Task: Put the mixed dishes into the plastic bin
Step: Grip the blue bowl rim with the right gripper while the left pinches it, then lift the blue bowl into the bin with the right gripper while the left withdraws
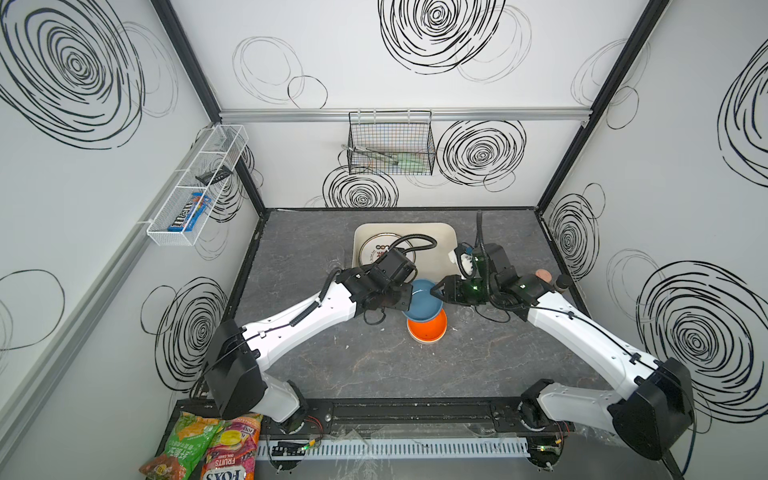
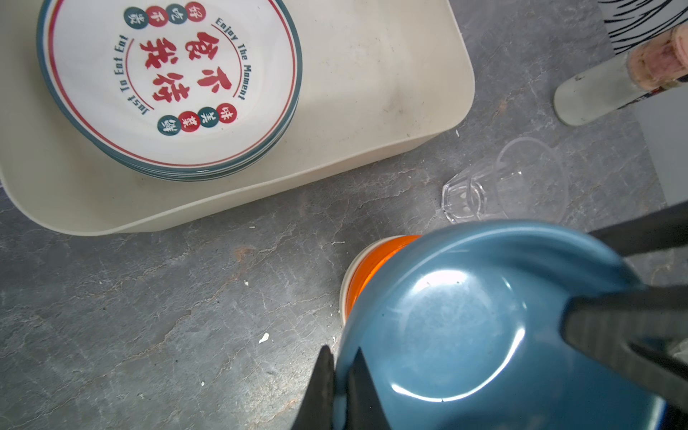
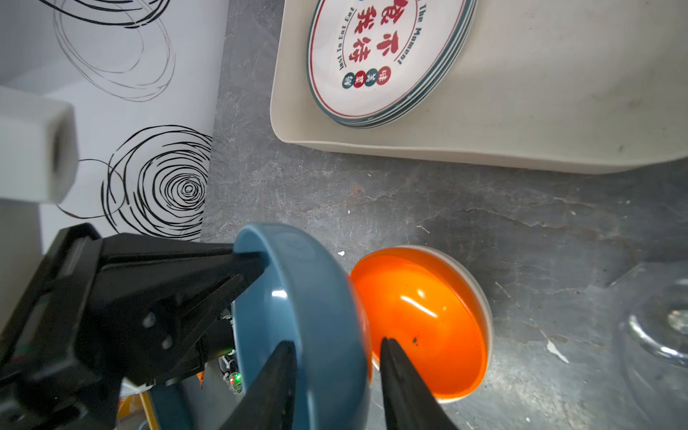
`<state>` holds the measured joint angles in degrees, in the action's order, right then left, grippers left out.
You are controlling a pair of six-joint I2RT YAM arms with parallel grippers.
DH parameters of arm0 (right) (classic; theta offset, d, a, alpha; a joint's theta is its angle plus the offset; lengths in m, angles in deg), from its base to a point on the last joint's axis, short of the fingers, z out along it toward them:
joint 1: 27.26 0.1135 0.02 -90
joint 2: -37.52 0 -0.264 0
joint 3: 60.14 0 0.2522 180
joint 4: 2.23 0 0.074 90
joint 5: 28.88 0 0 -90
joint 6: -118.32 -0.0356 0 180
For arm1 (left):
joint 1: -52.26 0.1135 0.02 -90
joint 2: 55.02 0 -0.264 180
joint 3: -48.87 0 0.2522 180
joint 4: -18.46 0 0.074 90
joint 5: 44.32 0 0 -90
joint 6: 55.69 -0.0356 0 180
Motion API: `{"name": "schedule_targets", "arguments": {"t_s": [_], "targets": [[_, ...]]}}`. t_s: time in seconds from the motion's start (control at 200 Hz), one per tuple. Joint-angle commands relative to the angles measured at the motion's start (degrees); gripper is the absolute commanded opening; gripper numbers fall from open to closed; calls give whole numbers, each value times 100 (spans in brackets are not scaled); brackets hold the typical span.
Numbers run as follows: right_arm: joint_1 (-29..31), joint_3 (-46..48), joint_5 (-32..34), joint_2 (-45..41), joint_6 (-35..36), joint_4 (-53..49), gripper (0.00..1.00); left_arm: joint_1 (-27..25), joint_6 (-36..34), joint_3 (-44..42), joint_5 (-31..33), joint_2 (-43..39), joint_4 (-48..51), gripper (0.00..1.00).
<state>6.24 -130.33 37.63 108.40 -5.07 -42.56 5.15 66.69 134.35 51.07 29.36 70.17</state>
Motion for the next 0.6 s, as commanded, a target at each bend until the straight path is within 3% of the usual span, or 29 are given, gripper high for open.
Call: {"name": "schedule_targets", "arguments": {"t_s": [0.0,0.185,0.25,0.595], "targets": [[93,-295,270,177,66,63,36,77,-47,131,103,-231,-16,0],[116,-544,673,420,256,-65,22,172,-30,123,85,-307,-13,2],[115,-659,811,508,326,-105,18,219,-21,123,43,-341,-33,12],[106,-1519,1474,1175,742,-356,7,668,131,-93,-566,-605,-294,32]]}}
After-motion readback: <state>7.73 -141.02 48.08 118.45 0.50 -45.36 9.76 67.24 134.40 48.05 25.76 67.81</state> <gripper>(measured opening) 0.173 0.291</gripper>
